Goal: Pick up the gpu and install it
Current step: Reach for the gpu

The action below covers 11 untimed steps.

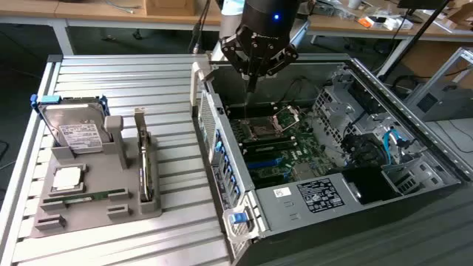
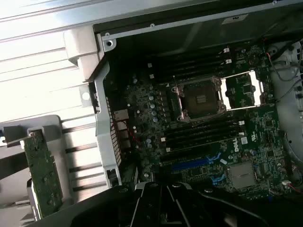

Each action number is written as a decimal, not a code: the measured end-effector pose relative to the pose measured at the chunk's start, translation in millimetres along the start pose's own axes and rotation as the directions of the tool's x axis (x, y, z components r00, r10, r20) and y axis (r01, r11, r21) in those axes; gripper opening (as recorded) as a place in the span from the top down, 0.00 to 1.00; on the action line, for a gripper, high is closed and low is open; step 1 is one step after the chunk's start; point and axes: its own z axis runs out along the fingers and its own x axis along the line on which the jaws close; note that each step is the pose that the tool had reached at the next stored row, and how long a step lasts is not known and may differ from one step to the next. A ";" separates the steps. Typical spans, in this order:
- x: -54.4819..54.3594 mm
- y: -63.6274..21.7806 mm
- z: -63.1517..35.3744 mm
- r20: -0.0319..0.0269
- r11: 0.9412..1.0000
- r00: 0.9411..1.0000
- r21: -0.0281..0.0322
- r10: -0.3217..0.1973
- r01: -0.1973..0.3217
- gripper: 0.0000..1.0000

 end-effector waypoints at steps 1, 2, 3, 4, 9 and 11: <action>0.0 0.0 0.0 0.000 1.000 1.000 0.000 0.000 0.000 0.89; 0.1 0.0 0.0 0.000 1.000 1.000 0.000 0.000 0.000 0.89; 0.3 0.0 -0.1 0.000 1.000 1.000 0.000 0.000 0.000 0.89; 0.8 -0.1 0.0 0.000 1.000 1.000 0.000 0.000 0.000 0.89; 5.6 -1.2 -0.2 0.000 1.000 1.000 0.000 0.000 0.000 0.89; 6.9 -1.4 -0.2 0.000 1.000 1.000 0.000 0.000 0.000 0.89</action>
